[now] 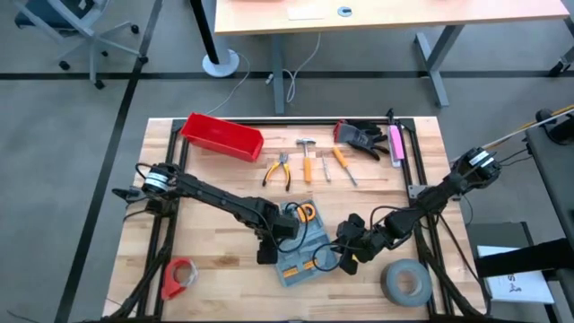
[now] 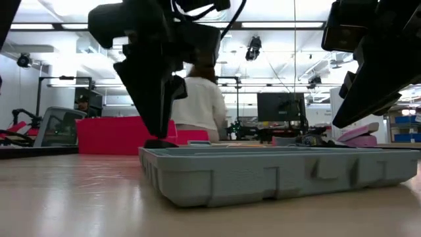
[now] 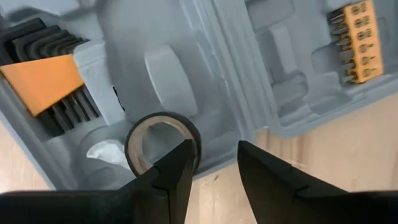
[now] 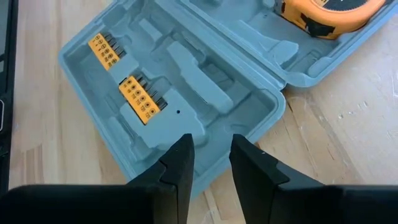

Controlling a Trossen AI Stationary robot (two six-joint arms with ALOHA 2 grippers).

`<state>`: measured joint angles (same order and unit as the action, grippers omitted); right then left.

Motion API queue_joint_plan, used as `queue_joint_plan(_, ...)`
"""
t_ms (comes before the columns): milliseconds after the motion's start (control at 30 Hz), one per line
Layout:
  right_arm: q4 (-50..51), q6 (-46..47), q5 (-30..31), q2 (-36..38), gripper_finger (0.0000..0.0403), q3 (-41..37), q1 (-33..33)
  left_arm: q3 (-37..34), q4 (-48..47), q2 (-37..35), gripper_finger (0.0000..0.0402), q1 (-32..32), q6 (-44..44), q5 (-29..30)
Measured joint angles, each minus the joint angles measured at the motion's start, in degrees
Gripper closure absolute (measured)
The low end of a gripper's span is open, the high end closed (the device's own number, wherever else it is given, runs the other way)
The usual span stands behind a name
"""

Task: Prefit tool cases
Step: Remove the black electrical tape from the prefit tool case to the table

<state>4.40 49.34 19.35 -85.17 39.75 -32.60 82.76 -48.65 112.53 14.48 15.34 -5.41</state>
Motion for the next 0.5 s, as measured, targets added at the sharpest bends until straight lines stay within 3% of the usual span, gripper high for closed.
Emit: queue_joint_plan(500,0.00,-0.35,0.08,0.00,0.0330,0.00,0.00,0.00,0.40,4.17,0.0300,0.00,-0.94,3.35)
